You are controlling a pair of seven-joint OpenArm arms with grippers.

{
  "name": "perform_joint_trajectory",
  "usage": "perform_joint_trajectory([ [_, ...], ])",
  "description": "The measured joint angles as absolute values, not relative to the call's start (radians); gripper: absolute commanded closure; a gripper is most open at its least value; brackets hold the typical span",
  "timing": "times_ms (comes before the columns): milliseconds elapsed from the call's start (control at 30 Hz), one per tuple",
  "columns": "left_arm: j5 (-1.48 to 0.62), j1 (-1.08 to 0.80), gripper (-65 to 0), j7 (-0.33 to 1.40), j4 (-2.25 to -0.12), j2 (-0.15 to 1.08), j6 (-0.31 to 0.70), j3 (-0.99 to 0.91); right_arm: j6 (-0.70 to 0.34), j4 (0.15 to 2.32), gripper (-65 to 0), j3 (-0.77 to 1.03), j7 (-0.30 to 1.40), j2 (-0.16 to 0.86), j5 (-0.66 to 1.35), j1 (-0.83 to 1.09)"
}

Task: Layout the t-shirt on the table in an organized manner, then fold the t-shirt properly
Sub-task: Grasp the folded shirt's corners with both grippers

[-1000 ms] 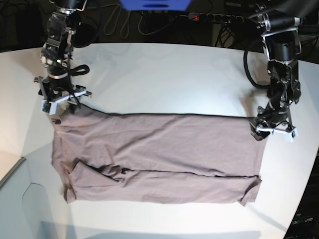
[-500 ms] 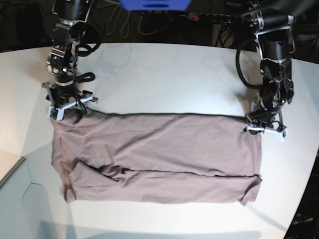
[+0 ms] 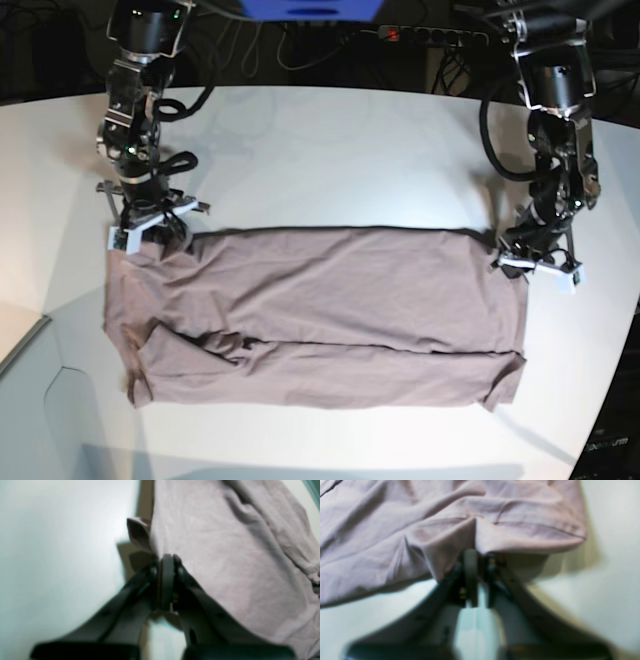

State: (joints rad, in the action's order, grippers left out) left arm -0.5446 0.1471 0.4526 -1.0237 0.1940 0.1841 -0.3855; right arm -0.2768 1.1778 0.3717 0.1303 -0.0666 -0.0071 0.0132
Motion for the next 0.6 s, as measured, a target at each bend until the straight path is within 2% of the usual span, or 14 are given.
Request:
perform_joint_trajectory([
  [167, -0.544, 0.126, 0.0, 0.456, -1.052, 0.194, 0.184, -0.385, -0.28, 1.218, 0.0, 0.373, 0.134, -0.067, -0.01, 0.075],
  [600, -0.546, 0.011, 0.0, 0.46, -1.248, 0.194, 0.184, -0.387, -0.289, 1.554, 0.0, 0.375, 0.134, -0.069, -0.012, 0.265],
])
